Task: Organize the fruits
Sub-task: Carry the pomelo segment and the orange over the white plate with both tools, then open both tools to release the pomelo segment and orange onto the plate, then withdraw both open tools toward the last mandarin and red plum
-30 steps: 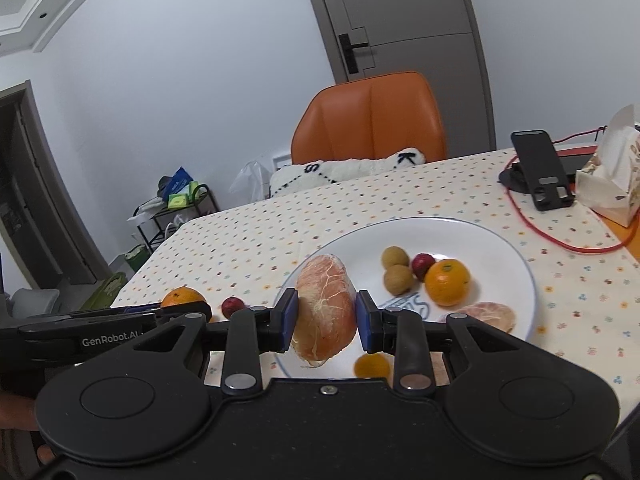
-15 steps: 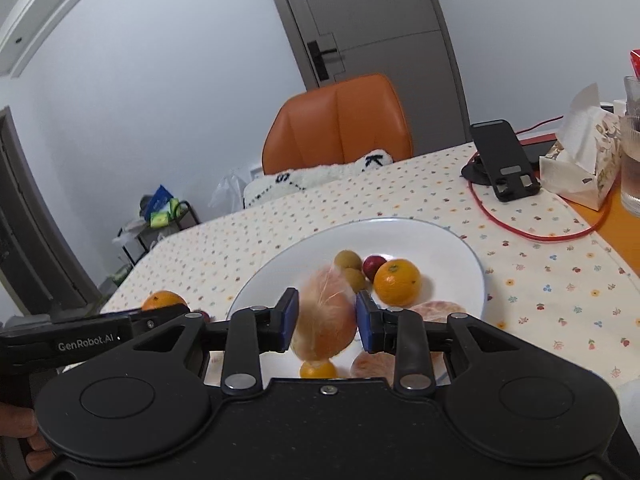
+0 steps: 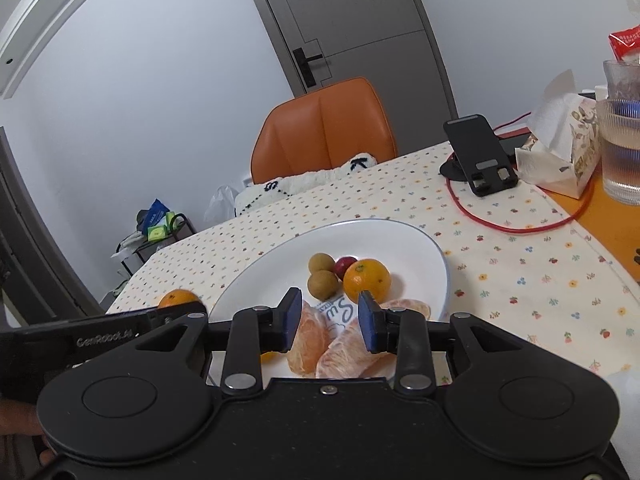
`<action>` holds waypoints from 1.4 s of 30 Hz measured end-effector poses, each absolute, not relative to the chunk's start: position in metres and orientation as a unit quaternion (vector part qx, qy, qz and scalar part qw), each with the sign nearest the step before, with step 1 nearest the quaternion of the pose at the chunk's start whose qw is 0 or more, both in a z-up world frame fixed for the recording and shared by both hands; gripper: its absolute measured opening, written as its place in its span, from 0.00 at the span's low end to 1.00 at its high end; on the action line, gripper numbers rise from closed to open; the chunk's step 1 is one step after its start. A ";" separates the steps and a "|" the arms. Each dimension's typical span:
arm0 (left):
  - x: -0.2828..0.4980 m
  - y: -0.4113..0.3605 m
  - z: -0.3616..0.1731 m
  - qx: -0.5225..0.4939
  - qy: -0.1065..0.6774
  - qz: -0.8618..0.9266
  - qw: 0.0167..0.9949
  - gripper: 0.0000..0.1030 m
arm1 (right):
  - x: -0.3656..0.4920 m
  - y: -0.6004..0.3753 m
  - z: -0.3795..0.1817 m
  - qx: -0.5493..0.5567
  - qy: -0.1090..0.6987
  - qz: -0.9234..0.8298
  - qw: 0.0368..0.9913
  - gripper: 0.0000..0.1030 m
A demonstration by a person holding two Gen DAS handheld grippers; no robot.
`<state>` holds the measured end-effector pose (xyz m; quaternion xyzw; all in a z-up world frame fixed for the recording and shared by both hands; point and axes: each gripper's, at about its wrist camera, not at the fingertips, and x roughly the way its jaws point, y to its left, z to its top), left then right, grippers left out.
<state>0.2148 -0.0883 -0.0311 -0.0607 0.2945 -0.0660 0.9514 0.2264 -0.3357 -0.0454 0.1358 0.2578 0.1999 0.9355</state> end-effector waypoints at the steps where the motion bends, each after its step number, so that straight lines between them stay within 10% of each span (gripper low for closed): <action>1: 0.216 -0.090 -0.031 -0.060 0.294 -0.067 0.951 0.38 | 0.226 -0.336 -0.046 0.136 0.258 0.200 0.935 0.31; 24: 0.206 -0.067 -0.025 -0.072 0.298 -0.032 0.951 0.58 | 0.218 -0.325 -0.045 0.137 0.257 0.215 0.932 0.35; 42: 0.180 -0.025 -0.024 -0.079 0.303 0.002 0.950 0.80 | 0.209 -0.288 -0.037 0.122 0.254 0.245 0.928 0.65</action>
